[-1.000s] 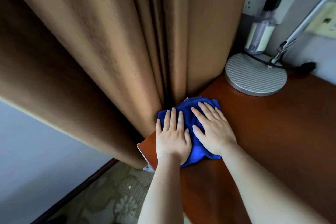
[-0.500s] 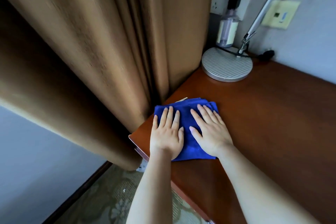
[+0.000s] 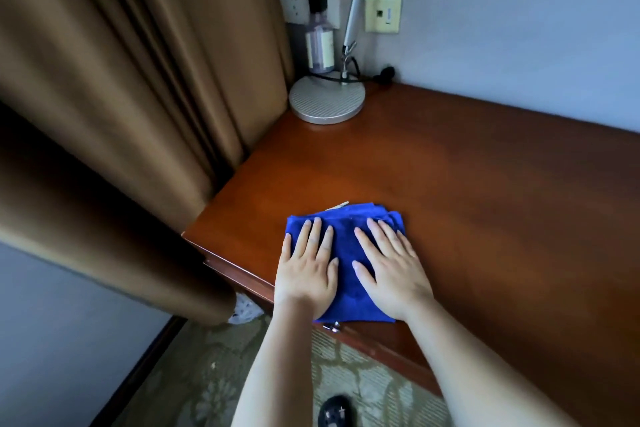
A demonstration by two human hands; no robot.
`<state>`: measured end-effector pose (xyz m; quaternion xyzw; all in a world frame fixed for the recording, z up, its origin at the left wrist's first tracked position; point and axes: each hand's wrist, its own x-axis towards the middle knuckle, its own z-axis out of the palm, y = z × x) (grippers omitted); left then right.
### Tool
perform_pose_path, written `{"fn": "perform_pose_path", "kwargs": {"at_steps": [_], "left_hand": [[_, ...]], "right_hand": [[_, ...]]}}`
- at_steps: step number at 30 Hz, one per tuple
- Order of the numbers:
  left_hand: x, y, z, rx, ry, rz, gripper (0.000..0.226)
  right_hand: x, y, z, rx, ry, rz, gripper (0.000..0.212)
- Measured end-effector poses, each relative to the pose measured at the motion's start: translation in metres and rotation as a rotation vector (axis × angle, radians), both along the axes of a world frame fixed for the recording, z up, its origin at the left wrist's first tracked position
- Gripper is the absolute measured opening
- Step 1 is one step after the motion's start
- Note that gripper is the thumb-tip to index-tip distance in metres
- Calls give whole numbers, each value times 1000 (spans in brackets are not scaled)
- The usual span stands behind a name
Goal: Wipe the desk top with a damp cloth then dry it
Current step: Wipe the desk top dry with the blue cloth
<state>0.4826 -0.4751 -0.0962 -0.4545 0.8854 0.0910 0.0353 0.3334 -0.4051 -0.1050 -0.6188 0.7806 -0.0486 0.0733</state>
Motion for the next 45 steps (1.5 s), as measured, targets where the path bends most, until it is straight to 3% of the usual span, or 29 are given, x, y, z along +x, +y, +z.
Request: {"fn": "perform_pose_path", "kwargs": {"at_steps": [25, 30, 35, 45], "left_hand": [[-70, -128, -3, -27, 25, -166, 86], [-59, -114, -2, -19, -22, -208, 61], [-41, -71, -1, -10, -23, -234, 87], [-9, -2, 3, 3, -40, -341, 87]], "right_hand": [[-56, -114, 0, -44, 6, -139, 79], [-42, -89, 2, -7, 17, -200, 85], [-23, -44, -1, -20, -14, -213, 81], [22, 41, -1, -22, -53, -301, 82]]}}
